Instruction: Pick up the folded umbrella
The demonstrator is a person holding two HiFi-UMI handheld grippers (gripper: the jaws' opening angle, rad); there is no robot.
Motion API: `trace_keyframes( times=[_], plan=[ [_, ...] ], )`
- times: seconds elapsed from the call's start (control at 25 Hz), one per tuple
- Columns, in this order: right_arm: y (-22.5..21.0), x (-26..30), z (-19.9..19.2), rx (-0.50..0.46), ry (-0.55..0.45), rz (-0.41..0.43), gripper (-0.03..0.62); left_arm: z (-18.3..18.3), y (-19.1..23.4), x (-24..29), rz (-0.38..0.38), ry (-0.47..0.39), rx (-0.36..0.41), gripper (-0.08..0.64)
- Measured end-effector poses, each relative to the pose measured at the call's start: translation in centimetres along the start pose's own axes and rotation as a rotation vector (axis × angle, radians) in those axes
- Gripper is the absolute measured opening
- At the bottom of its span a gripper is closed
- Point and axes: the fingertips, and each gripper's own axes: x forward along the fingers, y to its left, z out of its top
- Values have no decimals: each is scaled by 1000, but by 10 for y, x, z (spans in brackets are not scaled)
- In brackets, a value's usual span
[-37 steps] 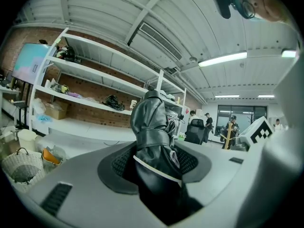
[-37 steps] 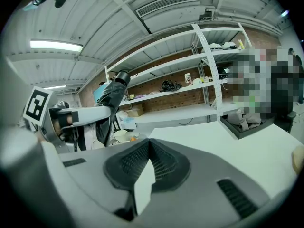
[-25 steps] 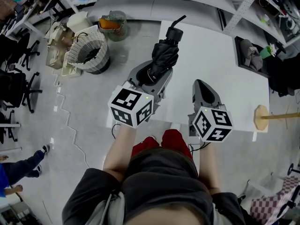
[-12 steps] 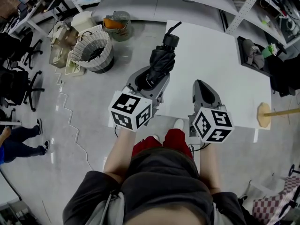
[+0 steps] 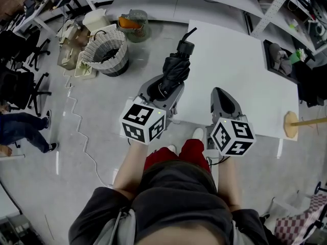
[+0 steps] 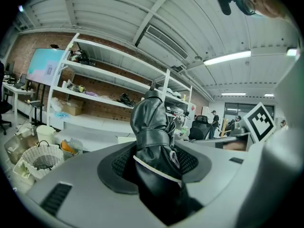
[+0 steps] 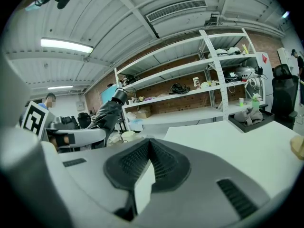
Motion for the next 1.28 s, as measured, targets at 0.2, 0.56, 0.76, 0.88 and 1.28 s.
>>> trace_keyframes(
  times=[0.2,0.56,0.76,0.88,1.28],
  plan=[
    [5,-5,7,-2,6,5,18,3,-3,-7,6,11,-10,207],
    [9,-11,15,-4,16,12,18,7,-6,-14,16,28,-17,207],
    [15,-13,19,-7,29,35,18,8,-8,-20,39,43,-23,207],
    [14,-14,24,-12,32,48,18,10,-9,-22,59,53,-32,207],
    [64,-23,-5,-86,14,80,17,-29,18,-77,113,70,-56,207]
  ],
)
